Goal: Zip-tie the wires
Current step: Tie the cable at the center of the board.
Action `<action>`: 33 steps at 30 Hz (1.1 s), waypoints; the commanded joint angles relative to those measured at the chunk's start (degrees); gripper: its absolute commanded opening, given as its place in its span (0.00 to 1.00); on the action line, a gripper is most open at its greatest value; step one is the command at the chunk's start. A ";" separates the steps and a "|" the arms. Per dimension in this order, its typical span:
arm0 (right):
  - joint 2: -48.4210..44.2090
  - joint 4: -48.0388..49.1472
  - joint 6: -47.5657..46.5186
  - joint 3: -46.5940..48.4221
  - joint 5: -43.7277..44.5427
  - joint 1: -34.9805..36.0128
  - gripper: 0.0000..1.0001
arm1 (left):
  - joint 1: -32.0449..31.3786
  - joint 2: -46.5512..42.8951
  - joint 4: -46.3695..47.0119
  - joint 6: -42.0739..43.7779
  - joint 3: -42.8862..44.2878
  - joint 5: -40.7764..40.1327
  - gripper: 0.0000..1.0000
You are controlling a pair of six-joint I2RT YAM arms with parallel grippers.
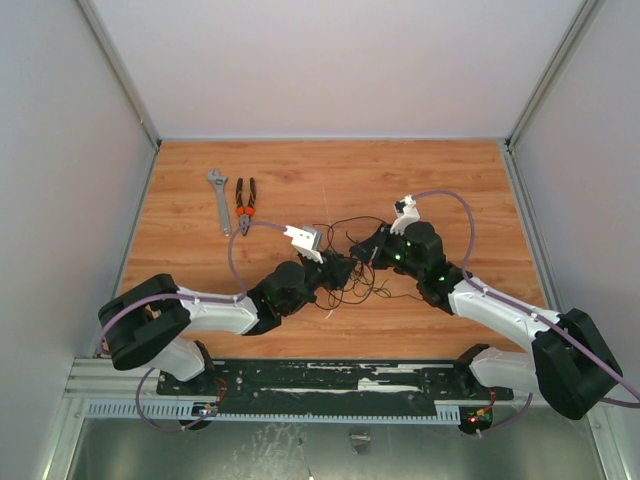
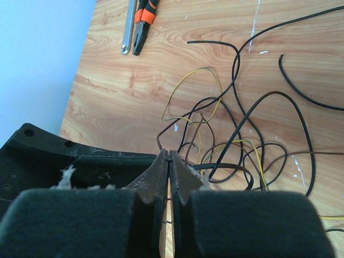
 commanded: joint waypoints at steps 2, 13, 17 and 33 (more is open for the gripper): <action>-1.58 1.50 0.41 -0.75 1.32 0.48 0.00 | -0.43 0.55 2.65 -0.11 1.34 -1.59 0.46; -2.11 1.40 0.51 -0.98 1.49 0.48 0.00 | -0.43 2.06 3.36 0.09 2.09 -3.40 0.43; -1.94 1.45 0.57 -1.05 1.49 0.49 0.00 | -0.43 2.57 3.72 -0.03 2.36 -3.39 0.46; -2.11 1.75 0.73 -1.34 1.49 0.65 0.00 | -0.34 3.39 3.71 0.58 3.64 -5.16 0.47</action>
